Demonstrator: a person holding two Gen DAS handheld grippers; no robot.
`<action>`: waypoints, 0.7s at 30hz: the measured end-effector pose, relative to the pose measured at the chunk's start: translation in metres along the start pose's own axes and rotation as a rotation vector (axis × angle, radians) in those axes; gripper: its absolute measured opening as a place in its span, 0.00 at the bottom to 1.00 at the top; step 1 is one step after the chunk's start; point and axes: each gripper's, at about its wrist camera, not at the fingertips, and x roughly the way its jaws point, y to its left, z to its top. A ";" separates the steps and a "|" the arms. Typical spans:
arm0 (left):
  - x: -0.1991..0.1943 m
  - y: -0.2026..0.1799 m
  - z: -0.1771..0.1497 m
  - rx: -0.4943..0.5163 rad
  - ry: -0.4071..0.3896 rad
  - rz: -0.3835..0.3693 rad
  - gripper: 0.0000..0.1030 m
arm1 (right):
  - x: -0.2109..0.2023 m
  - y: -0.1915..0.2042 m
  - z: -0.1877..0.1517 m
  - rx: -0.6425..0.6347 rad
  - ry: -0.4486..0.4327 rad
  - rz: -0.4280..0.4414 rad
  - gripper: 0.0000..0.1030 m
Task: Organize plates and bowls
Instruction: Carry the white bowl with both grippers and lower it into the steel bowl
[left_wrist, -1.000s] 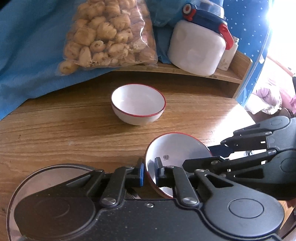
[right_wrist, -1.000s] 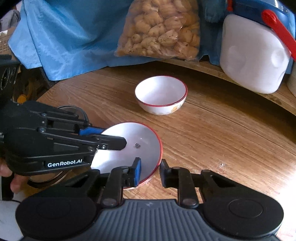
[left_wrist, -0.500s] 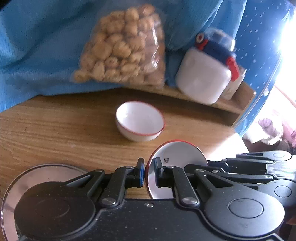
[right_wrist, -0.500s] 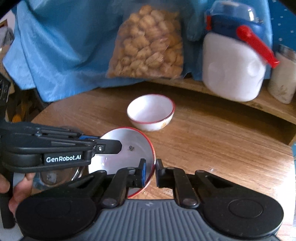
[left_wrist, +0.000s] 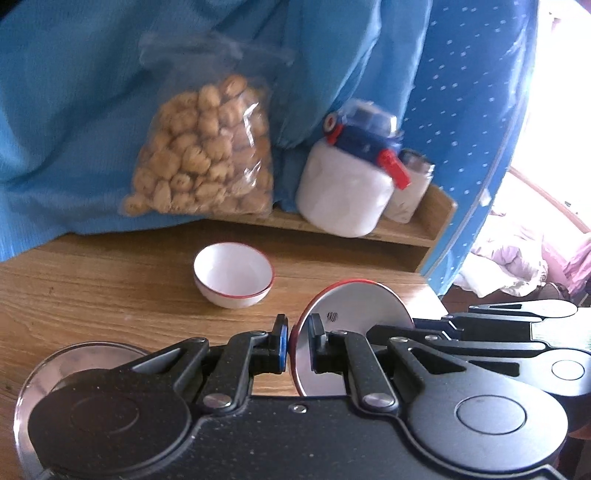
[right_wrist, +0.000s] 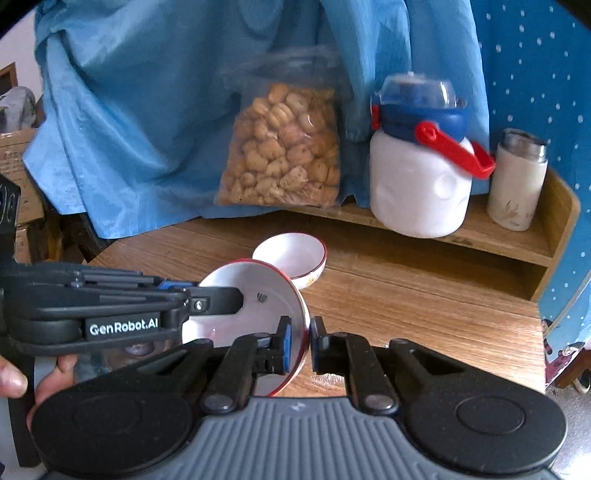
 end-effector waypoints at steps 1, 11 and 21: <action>-0.004 -0.003 0.000 0.007 -0.004 -0.002 0.11 | -0.006 0.001 -0.001 -0.005 -0.004 0.004 0.11; -0.028 -0.011 -0.027 0.010 0.034 -0.031 0.11 | -0.037 0.007 -0.023 0.006 -0.004 0.035 0.11; -0.038 -0.016 -0.060 0.036 0.097 -0.041 0.11 | -0.051 0.019 -0.052 0.007 0.065 0.042 0.11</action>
